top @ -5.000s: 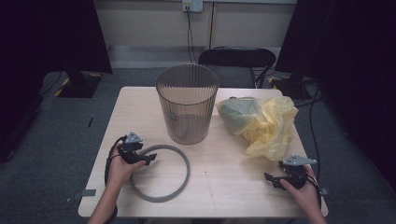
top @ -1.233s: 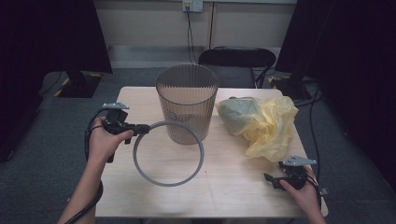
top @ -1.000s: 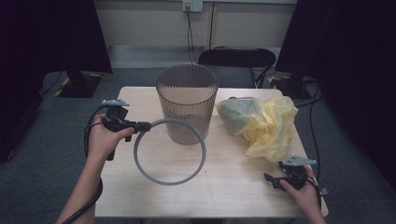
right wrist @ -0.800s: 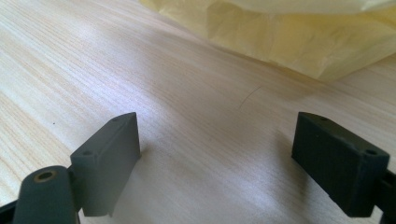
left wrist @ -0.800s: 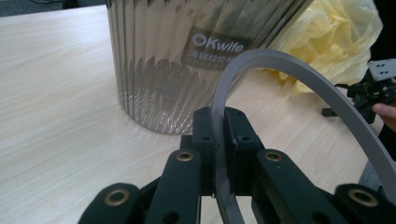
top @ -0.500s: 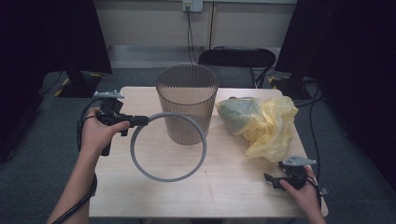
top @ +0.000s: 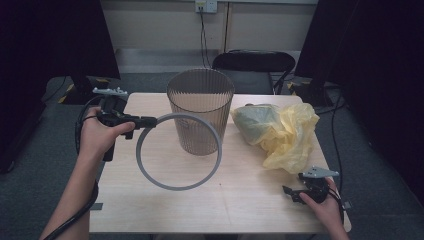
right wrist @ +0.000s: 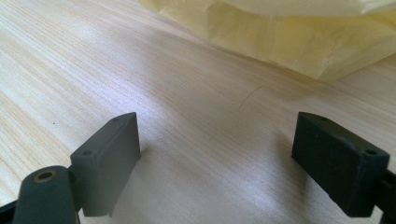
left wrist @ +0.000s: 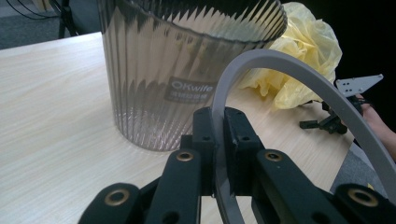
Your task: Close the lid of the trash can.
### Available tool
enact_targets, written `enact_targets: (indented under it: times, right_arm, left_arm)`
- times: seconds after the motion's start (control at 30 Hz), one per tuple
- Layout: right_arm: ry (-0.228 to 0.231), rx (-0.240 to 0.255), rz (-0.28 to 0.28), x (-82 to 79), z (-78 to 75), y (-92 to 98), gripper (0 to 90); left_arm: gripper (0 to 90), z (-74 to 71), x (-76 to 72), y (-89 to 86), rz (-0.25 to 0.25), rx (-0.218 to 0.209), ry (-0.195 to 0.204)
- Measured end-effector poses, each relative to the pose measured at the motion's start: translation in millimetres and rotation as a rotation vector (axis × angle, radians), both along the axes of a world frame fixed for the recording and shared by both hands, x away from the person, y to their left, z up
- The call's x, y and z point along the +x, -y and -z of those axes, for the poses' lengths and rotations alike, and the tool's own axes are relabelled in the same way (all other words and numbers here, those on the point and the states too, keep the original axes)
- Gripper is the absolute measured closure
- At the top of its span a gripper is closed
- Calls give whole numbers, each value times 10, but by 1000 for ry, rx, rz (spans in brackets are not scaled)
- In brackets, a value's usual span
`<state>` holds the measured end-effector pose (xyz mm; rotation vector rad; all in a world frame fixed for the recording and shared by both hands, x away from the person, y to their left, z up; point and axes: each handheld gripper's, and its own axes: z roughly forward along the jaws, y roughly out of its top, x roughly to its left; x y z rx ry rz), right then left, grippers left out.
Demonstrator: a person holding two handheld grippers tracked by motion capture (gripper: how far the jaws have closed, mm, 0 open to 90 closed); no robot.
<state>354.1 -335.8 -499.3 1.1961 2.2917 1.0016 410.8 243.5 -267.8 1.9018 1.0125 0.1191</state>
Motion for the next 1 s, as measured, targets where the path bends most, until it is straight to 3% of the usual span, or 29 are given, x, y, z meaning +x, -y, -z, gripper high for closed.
enact_targets:
  times: [0.5, 1.0]
  right_arm:
    - [2, 1, 0, 2, 1, 0, 143]
    - [2, 1, -1, 3, 1, 1, 143]
  left_arm:
    - [840, -292, 38, -36, -38, -8, -3]
    - [840, -383, 421, -71, -126, -27, -27]
